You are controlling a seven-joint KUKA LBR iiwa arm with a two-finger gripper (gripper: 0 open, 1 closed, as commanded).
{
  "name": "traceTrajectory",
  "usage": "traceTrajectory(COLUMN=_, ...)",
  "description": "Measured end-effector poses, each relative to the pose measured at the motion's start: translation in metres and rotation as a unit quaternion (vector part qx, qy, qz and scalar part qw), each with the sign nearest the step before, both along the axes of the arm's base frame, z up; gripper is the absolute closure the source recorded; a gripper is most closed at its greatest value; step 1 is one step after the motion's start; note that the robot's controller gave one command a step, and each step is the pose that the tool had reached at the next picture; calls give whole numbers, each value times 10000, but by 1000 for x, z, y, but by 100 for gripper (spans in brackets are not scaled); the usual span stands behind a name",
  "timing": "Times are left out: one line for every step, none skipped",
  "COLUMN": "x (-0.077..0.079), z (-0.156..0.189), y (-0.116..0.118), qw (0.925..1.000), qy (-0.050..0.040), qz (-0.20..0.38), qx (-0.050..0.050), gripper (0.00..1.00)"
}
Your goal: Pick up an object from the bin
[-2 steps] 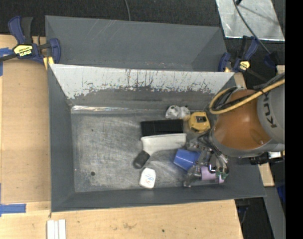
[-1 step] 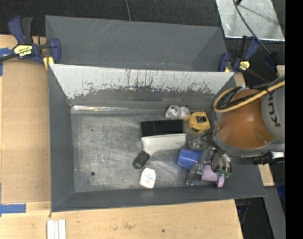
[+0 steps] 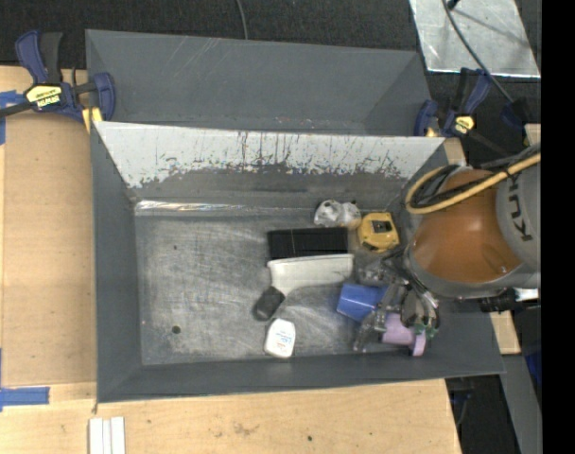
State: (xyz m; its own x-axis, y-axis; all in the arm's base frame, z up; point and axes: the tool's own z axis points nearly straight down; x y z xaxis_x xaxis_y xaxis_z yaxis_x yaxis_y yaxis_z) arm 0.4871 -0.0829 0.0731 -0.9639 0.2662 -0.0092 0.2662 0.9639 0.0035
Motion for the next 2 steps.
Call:
traceTrajectory(x=-1, z=4, y=0, qw=10000, qy=24, qz=0, qx=0, gripper=100)
traceTrajectory(x=-4, z=22, y=0, qw=10000, qy=84, qz=-2, qx=5, gripper=100)
